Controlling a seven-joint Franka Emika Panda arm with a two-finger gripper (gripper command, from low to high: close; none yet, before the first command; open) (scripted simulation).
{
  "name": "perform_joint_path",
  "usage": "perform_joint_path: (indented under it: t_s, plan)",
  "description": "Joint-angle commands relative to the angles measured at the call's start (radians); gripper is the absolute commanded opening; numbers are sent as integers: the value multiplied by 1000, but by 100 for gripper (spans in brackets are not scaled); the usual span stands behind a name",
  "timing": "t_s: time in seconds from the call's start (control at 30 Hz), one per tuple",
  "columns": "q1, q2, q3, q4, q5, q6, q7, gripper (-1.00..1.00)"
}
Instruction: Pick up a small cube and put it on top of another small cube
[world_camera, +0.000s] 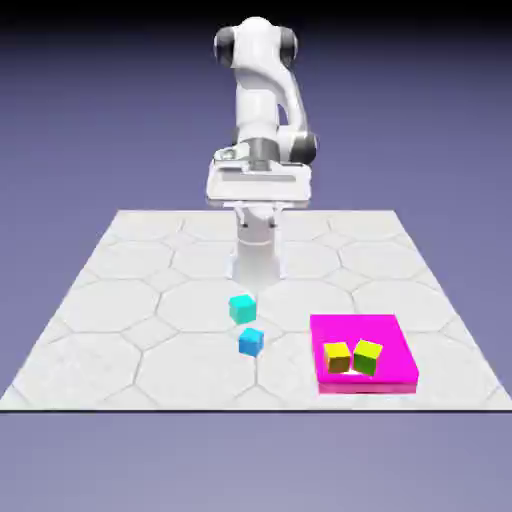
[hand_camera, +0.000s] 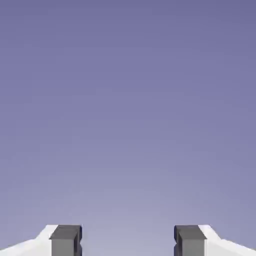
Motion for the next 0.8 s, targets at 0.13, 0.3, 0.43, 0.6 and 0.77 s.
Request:
perform_joint_path:
  t_s: [0.13,0.3,0.43,0.6,0.77]
  plan:
    - [178,181,-137,39,-127,-152,-120,0]
    - [357,362,-275,78,-255,-303,-239,0]
    - [499,507,-384,110,-357,-424,-335,0]
    - [675,686,-519,148,-482,-573,-453,0]
    - [631,831,-504,147,-480,-425,-446,0]
